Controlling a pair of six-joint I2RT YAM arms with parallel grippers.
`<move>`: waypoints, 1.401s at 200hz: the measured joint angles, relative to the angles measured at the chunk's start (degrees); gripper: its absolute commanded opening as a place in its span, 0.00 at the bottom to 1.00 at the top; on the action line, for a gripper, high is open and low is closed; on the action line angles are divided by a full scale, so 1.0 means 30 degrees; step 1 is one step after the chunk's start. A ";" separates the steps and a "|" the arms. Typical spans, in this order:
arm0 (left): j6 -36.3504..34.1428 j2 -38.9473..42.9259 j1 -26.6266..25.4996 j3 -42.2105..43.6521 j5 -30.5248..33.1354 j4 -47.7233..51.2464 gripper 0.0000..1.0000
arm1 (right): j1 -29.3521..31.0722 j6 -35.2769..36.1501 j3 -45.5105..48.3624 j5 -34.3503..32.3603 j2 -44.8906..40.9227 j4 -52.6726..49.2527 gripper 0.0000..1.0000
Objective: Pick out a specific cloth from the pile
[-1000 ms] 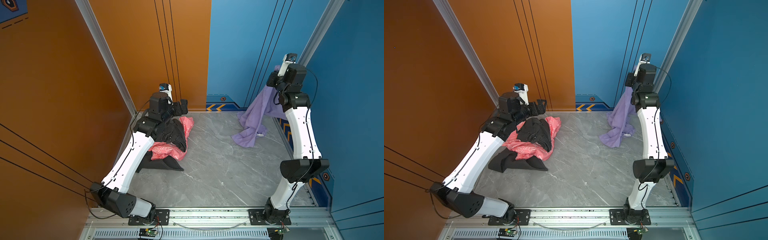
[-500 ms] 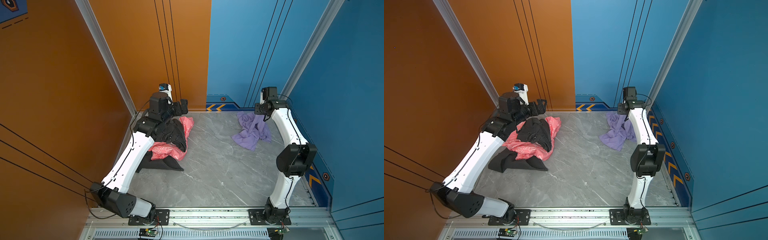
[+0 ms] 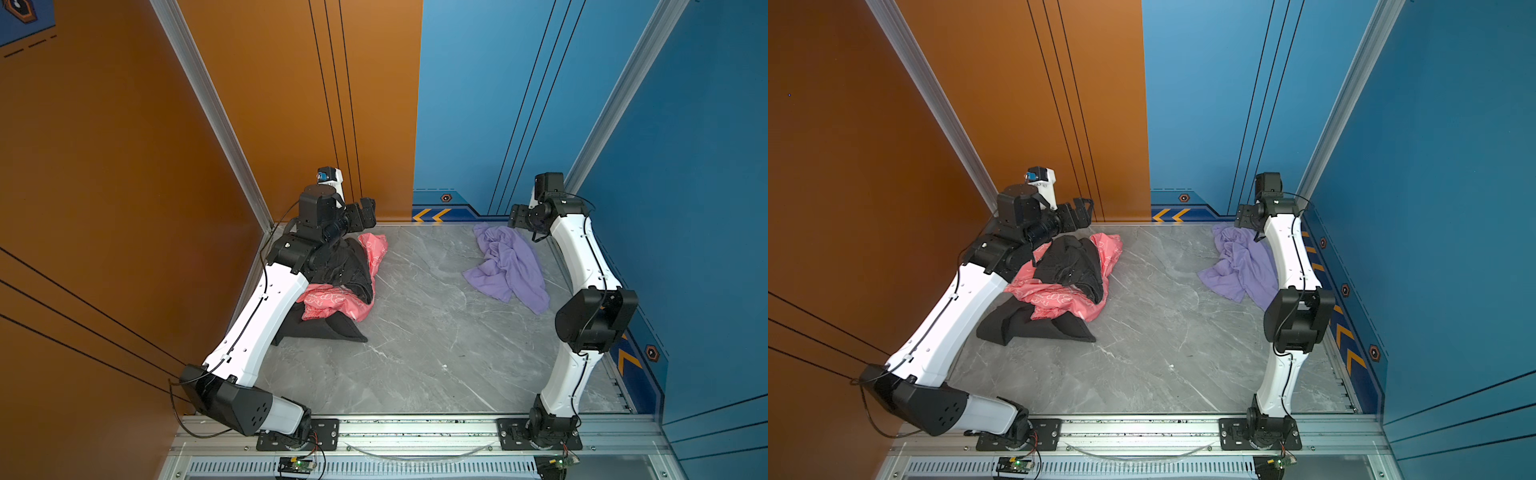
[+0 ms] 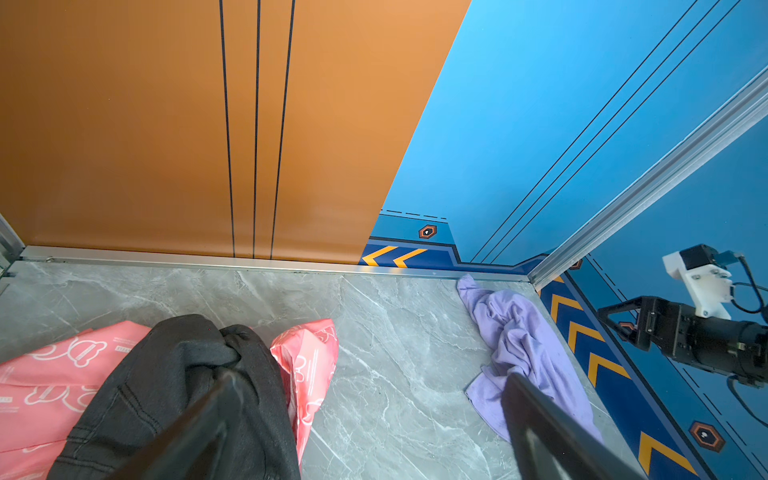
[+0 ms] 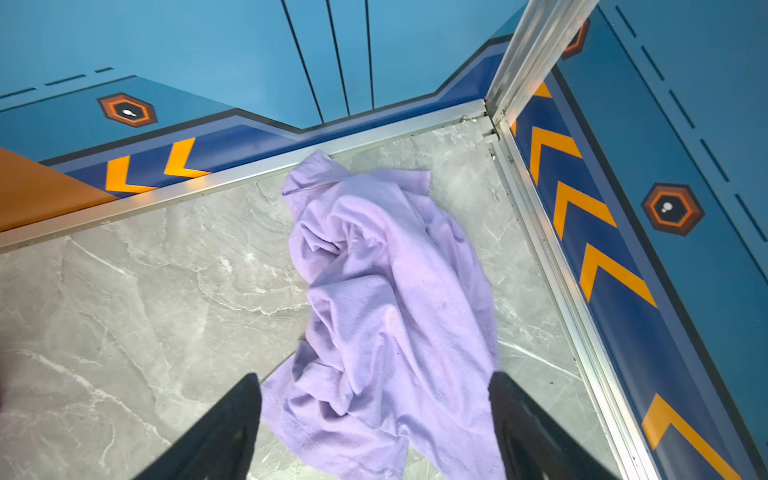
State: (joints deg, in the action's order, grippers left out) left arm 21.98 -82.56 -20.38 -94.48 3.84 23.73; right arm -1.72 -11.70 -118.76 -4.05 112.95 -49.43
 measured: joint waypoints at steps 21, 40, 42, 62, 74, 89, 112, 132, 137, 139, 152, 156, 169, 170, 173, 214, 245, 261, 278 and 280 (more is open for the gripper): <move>-0.0007 0.0000 0.0000 0.0000 0.0000 -0.0007 0.98 | 0.0321 -0.0124 0.0000 0.0415 -0.0007 0.0080 0.89; -0.0007 0.0000 0.0000 0.0007 0.0000 0.0000 0.98 | 0.0619 -0.0124 0.0022 0.0692 0.0087 0.0168 0.90; -0.0007 0.0000 0.0000 0.0007 0.0000 -0.0007 0.98 | 0.0641 -0.0124 0.0029 0.0721 0.0109 0.0175 0.90; -0.0007 0.0015 0.0007 0.0131 0.0000 -0.0051 0.98 | 0.0969 -0.0131 0.0226 0.1005 0.0561 0.0219 0.91; -0.0007 0.0022 0.0007 0.0248 0.0000 -0.0058 0.98 | 0.1115 -0.0138 0.0568 0.1202 0.0991 0.0306 0.92; -0.0007 0.0036 0.0007 0.0408 0.0000 -0.0058 0.98 | 0.1260 -0.0189 0.1078 0.1406 0.1829 0.0393 0.93; -0.0007 0.0146 0.0022 0.0729 0.0007 -0.0073 0.98 | 0.1406 -0.0284 0.2419 0.1647 0.3104 0.0437 0.95; -0.0015 0.0379 0.0044 0.1086 0.0015 -0.0066 0.98 | 0.1443 -0.0430 0.3541 0.1880 0.3854 0.0379 0.97; -0.0015 0.0444 0.0066 0.1166 0.0015 -0.0066 0.98 | 0.1450 -0.0474 0.3759 0.1945 0.3985 0.0357 0.97; -0.0015 0.0481 0.0073 0.1217 0.0022 -0.0066 0.98 | 0.1450 -0.0488 0.3810 0.1953 0.4022 0.0350 0.97; -0.0015 0.0656 0.0146 0.1457 0.0036 -0.0073 0.98 | 0.1450 -0.0576 0.4306 0.2142 0.4197 0.0350 0.98; -0.0015 0.0714 0.0175 0.1537 0.0044 -0.0073 0.98 | 0.1457 -0.0627 0.4437 0.2222 0.4226 0.0342 0.98; -0.0015 0.0867 0.0299 0.1785 0.0080 -0.0073 0.98 | 0.1472 -0.0714 0.4779 0.2368 0.4233 0.0350 0.99; -0.0015 0.0882 0.0313 0.1821 0.0087 -0.0073 0.98 | 0.1472 -0.0707 0.4809 0.2375 0.4233 0.0350 0.99; -0.0015 0.0903 0.0335 0.1865 0.0087 -0.0073 0.98 | 0.1472 -0.0714 0.4860 0.2397 0.4233 0.0342 0.99; -0.0015 0.1275 0.0590 0.2754 0.0226 -0.0124 0.98 | 0.1566 -0.0780 0.5530 0.2528 0.4248 0.0481 1.00; -0.0007 0.1974 0.0969 0.3927 0.0619 -0.0262 0.98 | 0.1559 -0.0780 0.5537 0.2514 0.4087 0.0488 1.00; -0.0022 0.2506 0.1268 0.4721 0.1035 -0.0437 0.98 | 0.1559 -0.0772 0.5690 0.2426 0.3424 0.0729 1.00; -0.0131 0.3279 0.1610 0.5916 0.1559 -0.0889 0.98 | 0.1559 -0.0714 0.6441 0.2280 0.1676 0.1537 1.00; -0.0182 0.3381 0.1654 0.6069 0.1632 -0.0933 0.98 | 0.1559 -0.0699 0.6535 0.2259 0.1384 0.1610 1.00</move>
State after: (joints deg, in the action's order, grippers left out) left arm 21.43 -72.42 -15.42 -76.27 8.73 20.93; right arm 2.96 -13.80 -99.15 2.72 117.10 -44.60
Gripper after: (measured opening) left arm 0.980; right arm 0.999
